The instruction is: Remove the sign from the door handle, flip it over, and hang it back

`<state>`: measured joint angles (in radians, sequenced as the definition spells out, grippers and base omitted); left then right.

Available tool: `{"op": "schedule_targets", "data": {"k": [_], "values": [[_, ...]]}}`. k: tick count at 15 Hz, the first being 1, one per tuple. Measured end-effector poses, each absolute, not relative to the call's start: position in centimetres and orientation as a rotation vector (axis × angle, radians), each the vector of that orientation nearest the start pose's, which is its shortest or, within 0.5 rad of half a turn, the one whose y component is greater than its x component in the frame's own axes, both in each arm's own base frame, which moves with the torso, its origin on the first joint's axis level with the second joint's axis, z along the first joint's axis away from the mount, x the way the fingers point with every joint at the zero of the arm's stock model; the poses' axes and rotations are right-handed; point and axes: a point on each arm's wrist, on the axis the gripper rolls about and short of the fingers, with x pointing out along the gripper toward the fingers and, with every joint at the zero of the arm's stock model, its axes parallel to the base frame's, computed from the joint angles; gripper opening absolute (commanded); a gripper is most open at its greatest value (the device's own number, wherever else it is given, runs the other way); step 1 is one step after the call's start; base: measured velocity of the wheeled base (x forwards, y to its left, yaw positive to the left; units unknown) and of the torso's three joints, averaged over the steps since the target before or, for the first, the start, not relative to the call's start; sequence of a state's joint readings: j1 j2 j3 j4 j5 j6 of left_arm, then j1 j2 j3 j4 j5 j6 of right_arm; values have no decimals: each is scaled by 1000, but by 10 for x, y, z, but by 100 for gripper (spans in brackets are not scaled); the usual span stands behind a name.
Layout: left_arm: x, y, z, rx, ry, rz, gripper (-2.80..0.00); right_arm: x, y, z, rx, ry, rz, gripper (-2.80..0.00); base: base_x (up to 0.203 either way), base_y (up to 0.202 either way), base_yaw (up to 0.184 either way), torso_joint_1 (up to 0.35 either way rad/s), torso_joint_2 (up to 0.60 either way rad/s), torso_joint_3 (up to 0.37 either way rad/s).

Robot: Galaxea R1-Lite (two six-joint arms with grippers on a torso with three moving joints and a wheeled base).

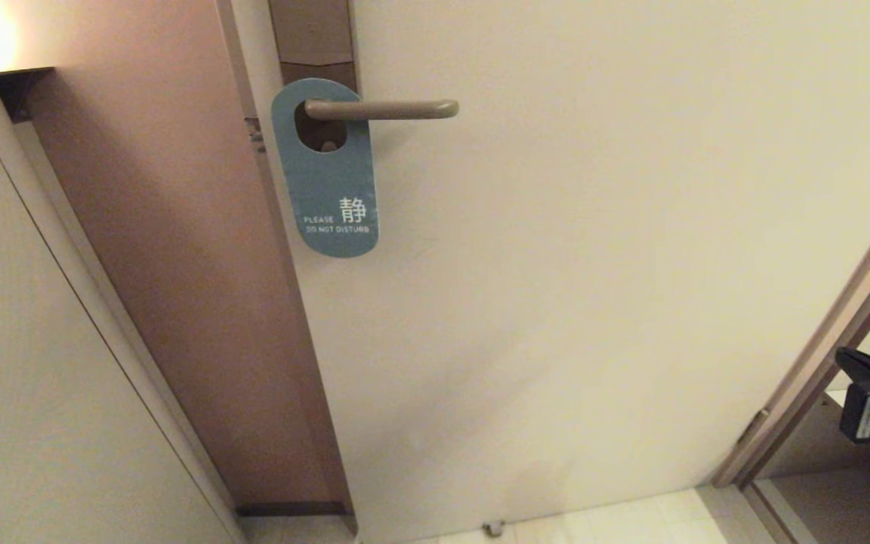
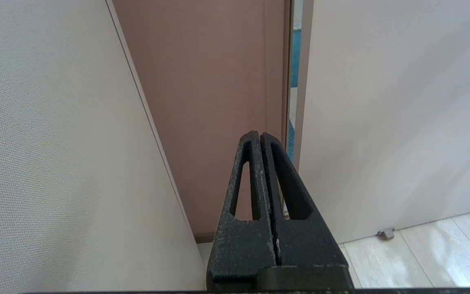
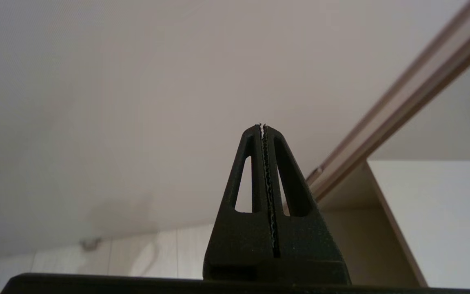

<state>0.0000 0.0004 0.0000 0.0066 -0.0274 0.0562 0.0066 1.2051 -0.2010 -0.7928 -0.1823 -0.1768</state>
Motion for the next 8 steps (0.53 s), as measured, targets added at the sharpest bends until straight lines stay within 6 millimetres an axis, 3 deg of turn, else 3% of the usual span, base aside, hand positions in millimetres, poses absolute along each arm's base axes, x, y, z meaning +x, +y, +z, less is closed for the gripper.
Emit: {"op": "schedule_targets", "data": {"k": [4, 8], "values": [[-23, -1, 75, 57, 5, -27, -280, 96, -1, 131, -157, 202, -105, -280, 0, 0, 0, 0, 0, 0], [-23, -1, 75, 57, 6, -27, -280, 66, 2, 128, -129, 141, -44, -280, 0, 0, 0, 0, 0, 0]]}}
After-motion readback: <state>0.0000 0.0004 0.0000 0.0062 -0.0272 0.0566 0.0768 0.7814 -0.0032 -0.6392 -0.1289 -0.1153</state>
